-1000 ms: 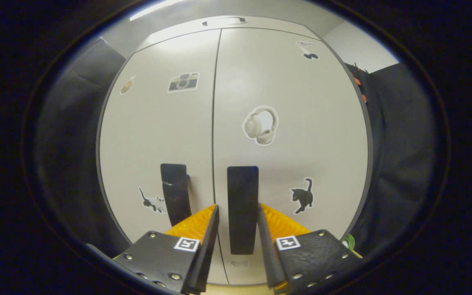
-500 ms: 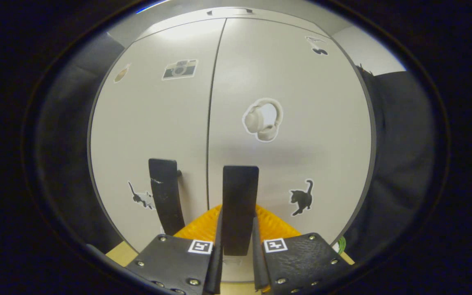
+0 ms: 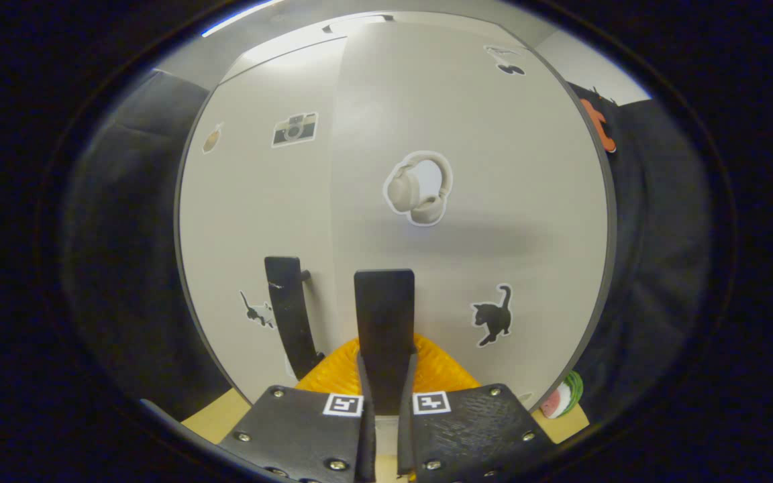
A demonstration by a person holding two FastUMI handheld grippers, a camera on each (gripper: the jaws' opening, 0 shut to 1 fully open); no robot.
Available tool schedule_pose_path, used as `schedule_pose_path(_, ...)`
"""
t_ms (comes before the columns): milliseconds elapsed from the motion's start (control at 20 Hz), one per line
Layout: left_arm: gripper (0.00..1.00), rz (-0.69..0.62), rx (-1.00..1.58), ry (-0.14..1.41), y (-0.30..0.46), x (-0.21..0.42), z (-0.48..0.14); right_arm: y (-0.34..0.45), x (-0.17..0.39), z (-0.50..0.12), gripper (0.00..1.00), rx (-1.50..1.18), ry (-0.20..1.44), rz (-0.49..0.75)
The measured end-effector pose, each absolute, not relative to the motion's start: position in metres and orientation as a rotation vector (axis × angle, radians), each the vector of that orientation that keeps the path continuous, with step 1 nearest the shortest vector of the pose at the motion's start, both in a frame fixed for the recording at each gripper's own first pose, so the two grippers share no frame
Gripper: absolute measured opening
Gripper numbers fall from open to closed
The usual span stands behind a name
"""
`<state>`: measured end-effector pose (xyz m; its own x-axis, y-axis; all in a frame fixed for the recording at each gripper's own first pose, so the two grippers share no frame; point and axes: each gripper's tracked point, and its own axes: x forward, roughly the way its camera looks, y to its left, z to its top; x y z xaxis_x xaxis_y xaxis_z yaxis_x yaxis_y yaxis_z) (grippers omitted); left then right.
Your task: Open the right door of the double-door shoe cabinet with the right hand, and open the left door with the left hand.
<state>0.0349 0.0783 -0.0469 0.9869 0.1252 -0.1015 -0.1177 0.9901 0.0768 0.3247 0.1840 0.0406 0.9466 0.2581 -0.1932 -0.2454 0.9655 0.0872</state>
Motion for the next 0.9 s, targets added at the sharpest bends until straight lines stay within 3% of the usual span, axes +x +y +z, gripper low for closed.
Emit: schedule_pose_path(900,0.95,0.054,0.086,0.067,0.012,0.021,-0.024,0.136,0.285,0.045,0.12,0.056,0.176,0.298)
